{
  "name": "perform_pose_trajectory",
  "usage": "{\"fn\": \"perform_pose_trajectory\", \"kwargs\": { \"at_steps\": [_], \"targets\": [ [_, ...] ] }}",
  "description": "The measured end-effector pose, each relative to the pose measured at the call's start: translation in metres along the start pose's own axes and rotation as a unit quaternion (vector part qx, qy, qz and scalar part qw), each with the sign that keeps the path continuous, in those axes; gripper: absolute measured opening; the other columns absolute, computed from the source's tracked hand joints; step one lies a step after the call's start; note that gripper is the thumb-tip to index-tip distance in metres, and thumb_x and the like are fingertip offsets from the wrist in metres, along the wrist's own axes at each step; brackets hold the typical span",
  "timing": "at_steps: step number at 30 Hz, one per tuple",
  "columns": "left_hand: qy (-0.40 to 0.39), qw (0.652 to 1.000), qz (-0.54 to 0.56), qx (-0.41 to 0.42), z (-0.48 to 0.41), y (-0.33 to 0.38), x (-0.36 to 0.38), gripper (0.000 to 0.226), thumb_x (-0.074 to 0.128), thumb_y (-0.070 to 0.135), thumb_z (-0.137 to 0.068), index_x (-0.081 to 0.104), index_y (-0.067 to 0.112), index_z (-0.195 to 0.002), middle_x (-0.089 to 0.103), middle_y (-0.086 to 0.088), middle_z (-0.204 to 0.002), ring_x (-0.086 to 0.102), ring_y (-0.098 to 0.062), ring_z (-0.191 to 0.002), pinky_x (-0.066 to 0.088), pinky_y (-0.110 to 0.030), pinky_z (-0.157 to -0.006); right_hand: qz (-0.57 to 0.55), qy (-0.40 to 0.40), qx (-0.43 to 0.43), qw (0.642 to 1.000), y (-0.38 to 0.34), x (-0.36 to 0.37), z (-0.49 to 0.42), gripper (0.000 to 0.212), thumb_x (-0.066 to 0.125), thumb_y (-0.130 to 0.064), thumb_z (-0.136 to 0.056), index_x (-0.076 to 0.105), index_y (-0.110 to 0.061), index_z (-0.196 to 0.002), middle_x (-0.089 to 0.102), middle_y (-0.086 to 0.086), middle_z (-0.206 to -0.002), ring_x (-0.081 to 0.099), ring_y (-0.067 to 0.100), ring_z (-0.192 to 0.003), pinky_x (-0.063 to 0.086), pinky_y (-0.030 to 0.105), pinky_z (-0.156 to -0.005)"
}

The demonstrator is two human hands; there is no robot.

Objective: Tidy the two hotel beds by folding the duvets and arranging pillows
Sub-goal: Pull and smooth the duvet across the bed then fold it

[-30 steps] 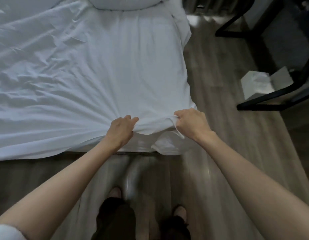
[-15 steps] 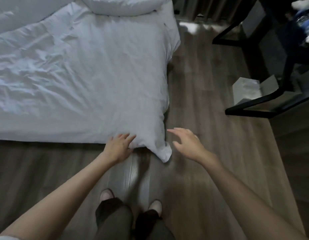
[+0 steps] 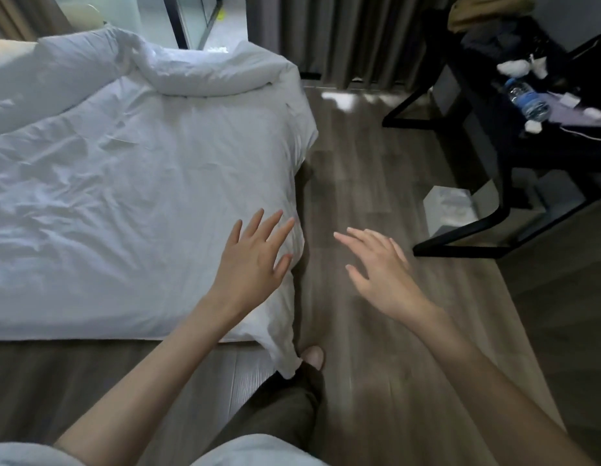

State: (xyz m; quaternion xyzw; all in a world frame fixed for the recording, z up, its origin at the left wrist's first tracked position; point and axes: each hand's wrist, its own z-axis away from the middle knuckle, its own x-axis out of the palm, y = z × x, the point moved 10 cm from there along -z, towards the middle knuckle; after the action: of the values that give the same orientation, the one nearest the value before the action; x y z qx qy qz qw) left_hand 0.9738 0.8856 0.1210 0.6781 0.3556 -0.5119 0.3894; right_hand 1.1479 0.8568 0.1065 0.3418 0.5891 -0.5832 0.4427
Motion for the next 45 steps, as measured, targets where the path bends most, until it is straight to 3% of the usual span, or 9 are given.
{"fn": "perform_pose_trajectory", "kwargs": {
  "at_steps": [6, 11, 18, 23, 29, 36, 40, 45],
  "targets": [
    [0.007, 1.0, 0.0, -0.01, -0.099, 0.009, 0.013, 0.052, 0.044, 0.04, -0.096, 0.046, 0.02, -0.143, 0.044, -0.005, -0.149, 0.035, -0.032, -0.14, 0.032, -0.052, -0.11, 0.021, 0.023, -0.012, 0.999, 0.053, -0.044, -0.074, 0.055, 0.049, -0.025, -0.097, 0.031, -0.037, -0.148, 0.031, -0.011, -0.154, 0.019, 0.011, -0.144, 0.011, 0.041, -0.119],
    [-0.017, 1.0, -0.007, -0.024, -0.215, 0.001, 0.035, 0.054, 0.051, 0.038, -0.096, 0.041, 0.021, -0.146, 0.039, -0.005, -0.152, 0.031, -0.032, -0.142, 0.028, -0.051, -0.112, 0.043, 0.007, -0.021, 0.999, 0.106, -0.081, -0.17, 0.056, 0.048, -0.026, -0.098, 0.027, -0.038, -0.149, 0.027, -0.013, -0.155, 0.016, 0.009, -0.145, 0.009, 0.039, -0.12],
    [0.008, 0.998, -0.01, -0.062, -0.363, -0.006, 0.019, 0.058, 0.041, 0.044, -0.099, 0.024, 0.027, -0.152, 0.021, -0.002, -0.16, 0.015, -0.028, -0.148, 0.017, -0.046, -0.118, 0.019, 0.052, -0.059, 0.997, 0.147, -0.153, -0.302, 0.055, 0.054, -0.022, -0.095, 0.037, -0.031, -0.146, 0.035, -0.007, -0.152, 0.024, 0.012, -0.142, 0.016, 0.041, -0.119],
    [0.026, 0.995, -0.009, -0.092, -0.451, -0.022, 0.021, 0.059, 0.041, 0.042, -0.099, 0.022, 0.027, -0.153, 0.018, -0.001, -0.161, 0.012, -0.027, -0.148, 0.014, -0.045, -0.118, 0.013, 0.046, -0.099, 0.994, 0.171, -0.174, -0.407, 0.056, 0.053, -0.024, -0.095, 0.035, -0.033, -0.147, 0.033, -0.007, -0.153, 0.022, 0.012, -0.142, 0.016, 0.042, -0.119],
    [0.038, 0.987, -0.015, -0.154, -0.56, -0.051, 0.043, 0.061, 0.046, 0.041, -0.098, 0.024, 0.026, -0.152, 0.018, -0.002, -0.16, 0.012, -0.028, -0.148, 0.015, -0.045, -0.118, 0.015, 0.028, -0.156, 0.987, 0.207, -0.194, -0.54, 0.056, 0.051, -0.026, -0.096, 0.031, -0.033, -0.148, 0.028, -0.009, -0.154, 0.018, 0.01, -0.143, 0.015, 0.042, -0.12],
    [0.06, 0.967, -0.024, -0.247, -0.681, -0.085, 0.045, 0.057, 0.058, 0.034, -0.093, 0.041, 0.019, -0.145, 0.035, -0.007, -0.153, 0.031, -0.034, -0.142, 0.029, -0.049, -0.11, 0.003, -0.011, -0.236, 0.972, 0.236, -0.238, -0.693, 0.056, 0.052, -0.024, -0.095, 0.033, -0.032, -0.148, 0.029, -0.009, -0.154, 0.019, 0.01, -0.142, 0.015, 0.037, -0.119],
    [0.07, 0.95, -0.018, -0.303, -0.736, -0.119, 0.047, 0.059, 0.056, 0.035, -0.094, 0.036, 0.022, -0.148, 0.031, -0.005, -0.156, 0.024, -0.032, -0.145, 0.025, -0.047, -0.113, -0.004, -0.022, -0.269, 0.963, 0.239, -0.251, -0.78, 0.056, 0.054, -0.024, -0.094, 0.036, -0.031, -0.146, 0.031, -0.007, -0.153, 0.021, 0.011, -0.142, 0.02, 0.041, -0.118],
    [0.077, 0.935, -0.016, -0.346, -0.802, -0.174, 0.065, 0.059, 0.061, 0.033, -0.091, 0.041, 0.019, -0.145, 0.035, -0.007, -0.154, 0.027, -0.032, -0.143, 0.032, -0.047, -0.109, 0.007, -0.038, -0.307, 0.951, 0.234, -0.247, -0.889, 0.056, 0.054, -0.023, -0.094, 0.037, -0.03, -0.146, 0.031, -0.008, -0.153, 0.021, 0.01, -0.14, 0.019, 0.036, -0.117]
  ]
}}
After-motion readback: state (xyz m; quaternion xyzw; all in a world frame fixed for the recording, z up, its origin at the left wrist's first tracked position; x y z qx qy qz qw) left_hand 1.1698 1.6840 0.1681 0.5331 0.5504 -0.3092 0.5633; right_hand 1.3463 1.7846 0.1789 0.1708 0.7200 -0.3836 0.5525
